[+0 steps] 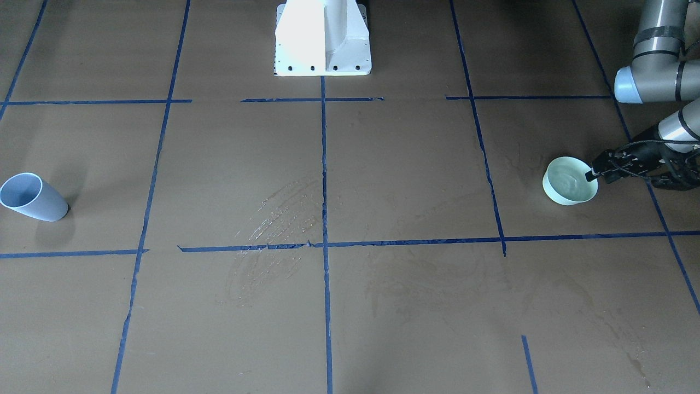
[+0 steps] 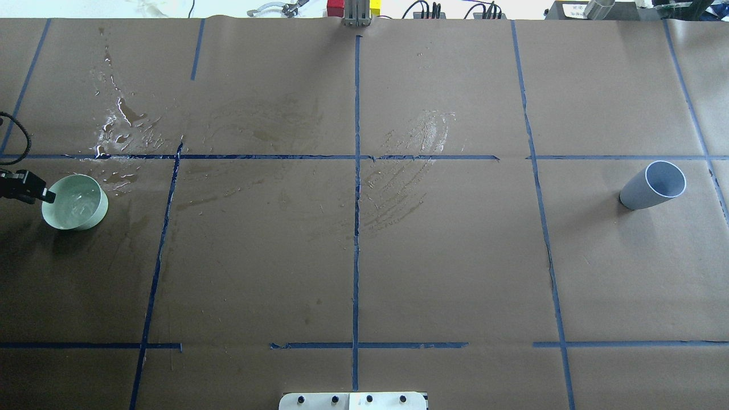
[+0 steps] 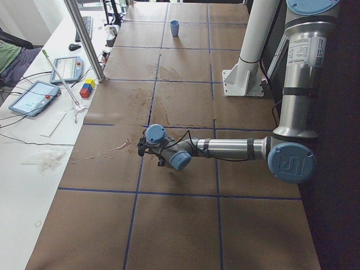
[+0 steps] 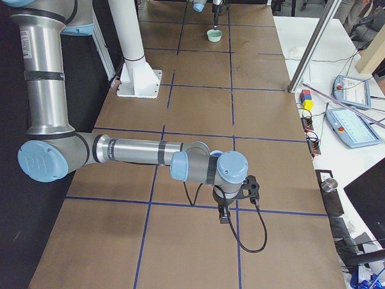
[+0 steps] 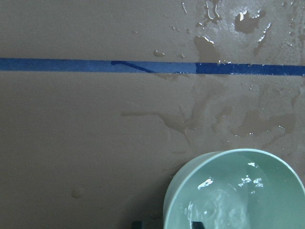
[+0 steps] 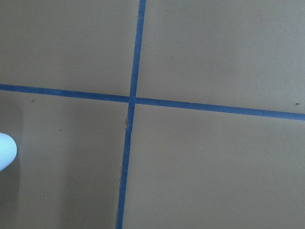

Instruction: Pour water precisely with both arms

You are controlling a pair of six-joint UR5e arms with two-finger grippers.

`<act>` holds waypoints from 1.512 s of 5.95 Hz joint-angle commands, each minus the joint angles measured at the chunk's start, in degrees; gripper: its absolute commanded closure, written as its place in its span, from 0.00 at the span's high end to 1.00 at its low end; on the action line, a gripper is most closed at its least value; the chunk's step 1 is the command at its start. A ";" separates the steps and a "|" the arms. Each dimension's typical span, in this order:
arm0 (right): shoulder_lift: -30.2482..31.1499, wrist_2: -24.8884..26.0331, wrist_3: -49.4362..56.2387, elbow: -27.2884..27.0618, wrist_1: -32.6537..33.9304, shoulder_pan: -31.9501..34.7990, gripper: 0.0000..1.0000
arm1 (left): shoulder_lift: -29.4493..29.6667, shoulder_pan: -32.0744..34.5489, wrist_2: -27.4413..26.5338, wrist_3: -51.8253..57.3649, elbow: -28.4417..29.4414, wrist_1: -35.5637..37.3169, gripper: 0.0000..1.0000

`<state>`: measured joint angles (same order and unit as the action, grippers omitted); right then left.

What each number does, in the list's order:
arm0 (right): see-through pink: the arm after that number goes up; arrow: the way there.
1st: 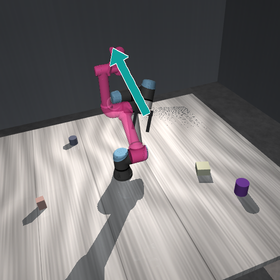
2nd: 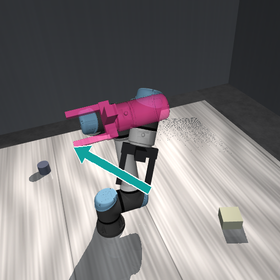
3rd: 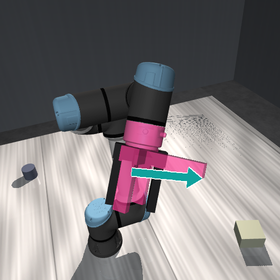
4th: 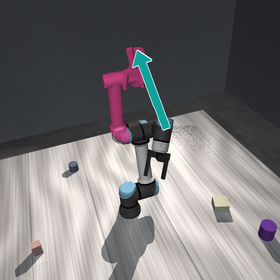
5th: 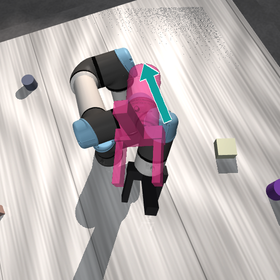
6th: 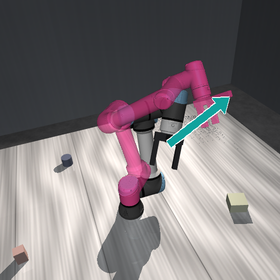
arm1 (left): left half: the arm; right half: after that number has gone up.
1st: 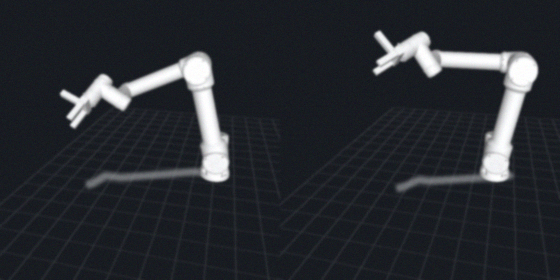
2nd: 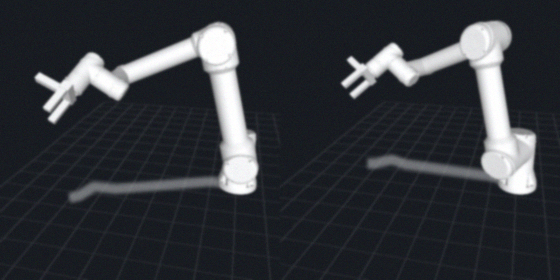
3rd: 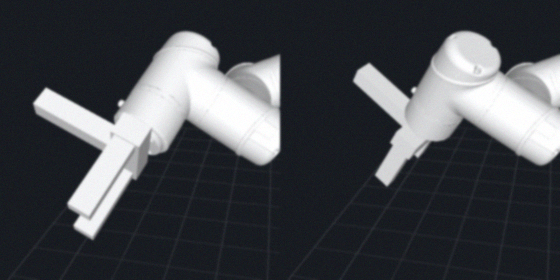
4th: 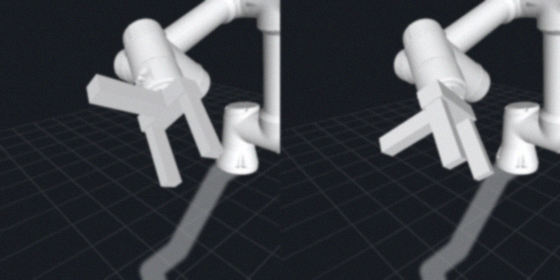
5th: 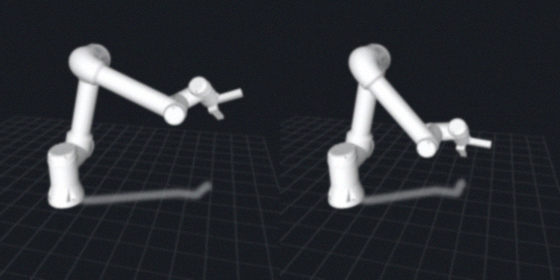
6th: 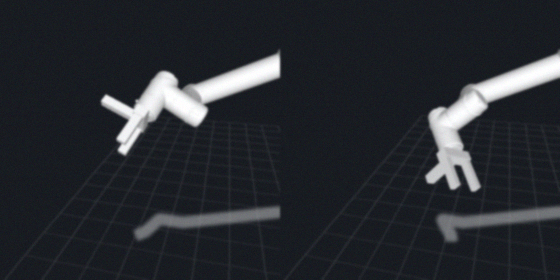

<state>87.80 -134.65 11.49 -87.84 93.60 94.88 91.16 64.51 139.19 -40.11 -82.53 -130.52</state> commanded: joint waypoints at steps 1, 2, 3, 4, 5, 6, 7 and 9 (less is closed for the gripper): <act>0.00 0.00 -0.15 -0.31 0.00 0.05 1.00 | 0.16 0.52 -2.24 0.47 -1.65 0.09 1.00; 0.00 0.00 -0.33 -0.31 0.00 -0.04 1.00 | 0.07 0.87 -4.43 5.52 -2.10 0.78 1.00; 0.00 -0.09 -0.33 -0.31 0.00 -0.04 1.00 | -0.28 2.62 -4.46 8.70 -2.11 1.57 1.00; -0.09 0.00 -0.33 -0.23 0.00 -0.04 1.00 | -0.28 7.33 -4.46 20.83 -2.19 8.89 1.00; 0.00 -0.09 -0.33 -0.31 0.00 -0.04 1.00 | -0.02 14.60 -4.54 35.13 -3.41 21.23 1.00; 0.00 -0.18 -0.24 -0.49 0.00 -0.04 1.00 | 0.24 19.90 -4.72 42.41 -4.73 33.01 1.00; -0.09 -0.09 -0.33 -0.49 0.00 -0.04 1.00 | 1.29 22.82 -4.63 44.57 -4.83 40.79 1.00; 0.00 -0.26 -0.24 -0.40 0.00 -0.04 1.00 | 1.47 24.61 -4.37 44.33 -4.92 40.87 1.00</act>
<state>87.74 -134.79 11.19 -88.28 93.60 94.83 92.37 88.34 134.79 3.99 -87.40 -90.34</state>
